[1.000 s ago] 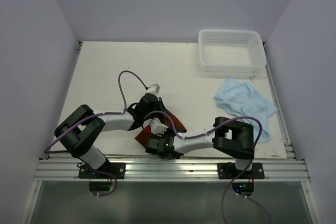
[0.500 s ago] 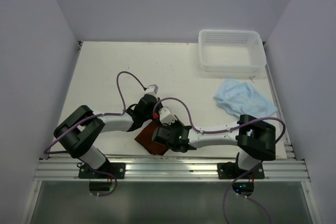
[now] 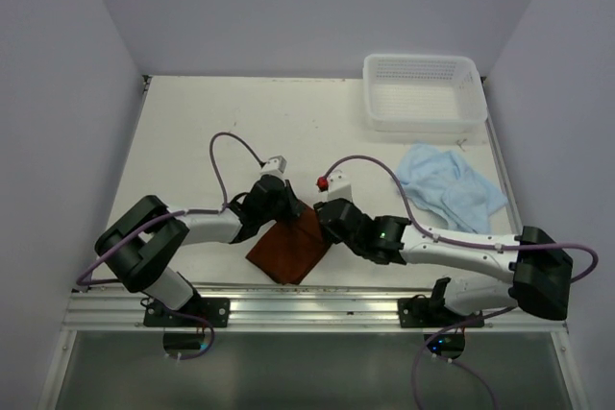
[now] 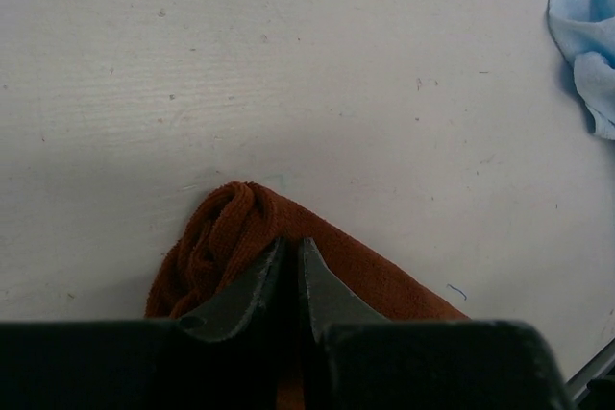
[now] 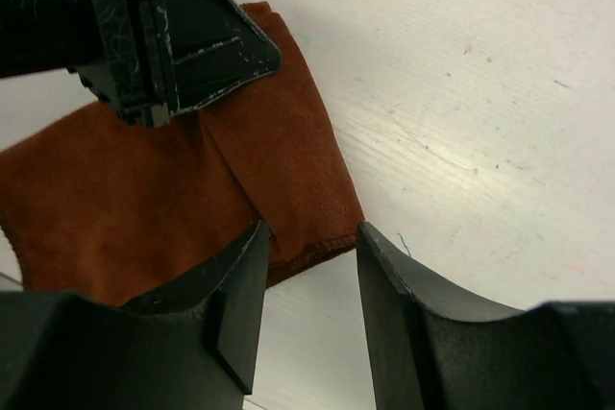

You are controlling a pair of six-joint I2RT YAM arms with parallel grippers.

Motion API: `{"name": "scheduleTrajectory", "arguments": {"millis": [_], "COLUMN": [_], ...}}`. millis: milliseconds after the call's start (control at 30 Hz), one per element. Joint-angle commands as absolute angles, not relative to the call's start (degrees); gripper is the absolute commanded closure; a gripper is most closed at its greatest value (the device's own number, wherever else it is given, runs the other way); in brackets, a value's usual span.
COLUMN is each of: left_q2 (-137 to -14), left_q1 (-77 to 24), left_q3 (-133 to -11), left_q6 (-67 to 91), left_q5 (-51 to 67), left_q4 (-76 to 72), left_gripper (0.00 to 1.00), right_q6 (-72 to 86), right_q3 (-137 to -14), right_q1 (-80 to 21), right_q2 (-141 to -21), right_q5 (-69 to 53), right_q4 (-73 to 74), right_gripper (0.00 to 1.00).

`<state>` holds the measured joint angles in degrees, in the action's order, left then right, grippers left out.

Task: Roll the towels
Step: Roll the towel

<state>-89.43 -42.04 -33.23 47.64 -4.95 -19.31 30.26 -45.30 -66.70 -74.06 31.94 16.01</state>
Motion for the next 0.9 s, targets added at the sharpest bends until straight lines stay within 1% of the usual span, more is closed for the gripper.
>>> {"name": "scheduleTrajectory", "arguments": {"millis": [0, 200, 333, 667, 867], "left_q2": [-88.6, -87.8, -87.5, -87.4, -87.4], "left_q1": [-41.9, -42.1, -42.1, -42.5, -42.5], "left_q3": [-31.7, -31.4, -31.5, -31.2, -30.7], "left_q6": [48.2, 48.3, 48.1, 48.1, 48.2], "left_q5": [-7.3, -7.4, -7.1, -7.2, -7.3], "left_q4": [-19.2, -19.2, -19.0, -19.1, -19.2], "left_gripper": [0.86, 0.86, 0.86, 0.86, 0.86], "right_q6": [32.3, 32.5, 31.4, 28.0, 28.4], "right_q3": [-43.3, -43.2, -44.0, -44.2, -40.7], "right_q1": [-60.7, -51.9, -49.7, -48.9, -49.0], "right_q2": [-71.5, -74.6, -78.5, -86.0, -87.2], "right_q5": [18.1, 4.3, 0.3, -1.6, -0.2], "right_q4": [9.4, 6.0, 4.1, 1.2, -1.7], "right_gripper": [0.54, 0.56, 0.54, 0.48, 0.47]}}
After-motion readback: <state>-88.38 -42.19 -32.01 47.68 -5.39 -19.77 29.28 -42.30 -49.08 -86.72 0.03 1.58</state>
